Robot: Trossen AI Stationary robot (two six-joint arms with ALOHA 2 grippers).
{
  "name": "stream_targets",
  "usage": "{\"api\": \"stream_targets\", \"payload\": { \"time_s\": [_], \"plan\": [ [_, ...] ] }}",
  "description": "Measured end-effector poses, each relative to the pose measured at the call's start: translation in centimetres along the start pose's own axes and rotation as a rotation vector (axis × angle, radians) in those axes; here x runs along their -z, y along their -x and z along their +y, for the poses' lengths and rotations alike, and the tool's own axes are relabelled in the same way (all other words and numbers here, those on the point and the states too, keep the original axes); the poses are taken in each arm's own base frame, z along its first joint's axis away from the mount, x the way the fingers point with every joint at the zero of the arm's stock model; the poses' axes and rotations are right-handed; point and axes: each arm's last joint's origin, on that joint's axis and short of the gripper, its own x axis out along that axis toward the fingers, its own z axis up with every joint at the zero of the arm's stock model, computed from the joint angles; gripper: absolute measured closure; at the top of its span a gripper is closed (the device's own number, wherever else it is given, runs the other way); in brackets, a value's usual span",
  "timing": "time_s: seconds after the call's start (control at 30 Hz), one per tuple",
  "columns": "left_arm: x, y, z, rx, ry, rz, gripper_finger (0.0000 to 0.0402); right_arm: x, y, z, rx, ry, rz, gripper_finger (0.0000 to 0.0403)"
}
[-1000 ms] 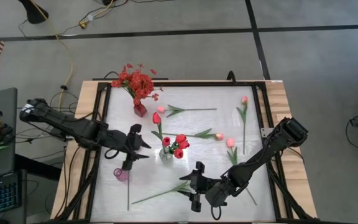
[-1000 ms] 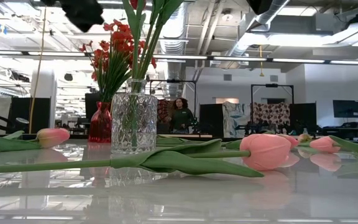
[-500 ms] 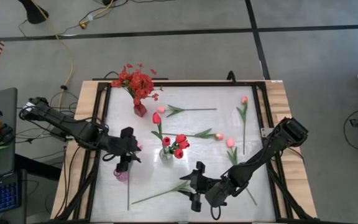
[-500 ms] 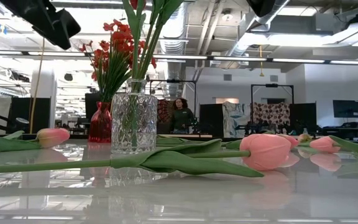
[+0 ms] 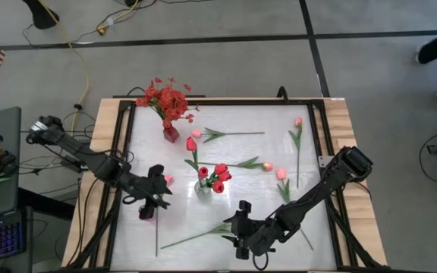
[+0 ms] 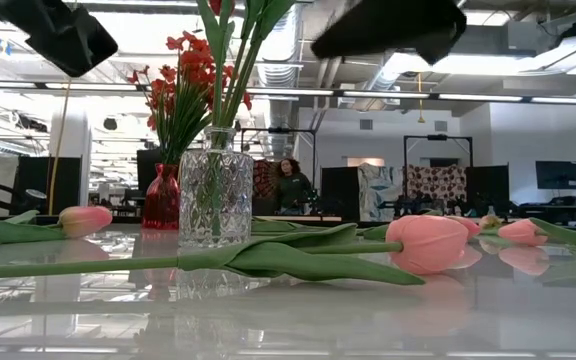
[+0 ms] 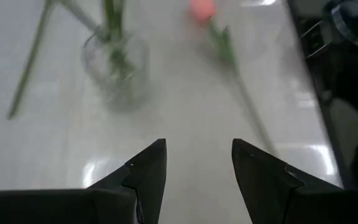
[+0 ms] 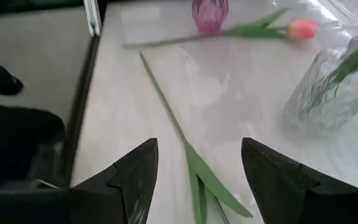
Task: Sort flowers into vase by color
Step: Put the pink flower into the purple vase
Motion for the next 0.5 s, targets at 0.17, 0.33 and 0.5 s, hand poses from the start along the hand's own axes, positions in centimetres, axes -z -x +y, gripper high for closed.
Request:
{"api": "stream_targets", "payload": {
  "time_s": [0.17, 0.33, 0.5],
  "plan": [
    [0.1, -0.9, -1.1, 0.094, -0.012, -0.078, 0.0233, 1.3, -1.2, 0.3, -0.008, 0.025, 0.033, 0.0145],
    [-0.1, -1.4, -2.0, 0.128, -0.023, -0.113, 0.0233, 1.7, -2.6, -0.3, -0.028, 0.036, 0.071, 0.0145],
    [-0.2, -3.0, -3.3, 0.166, -0.033, -0.123, 0.0233, 0.9, -3.5, -1.4, -0.042, 0.01, 0.069, 0.0145]
  ]
}}
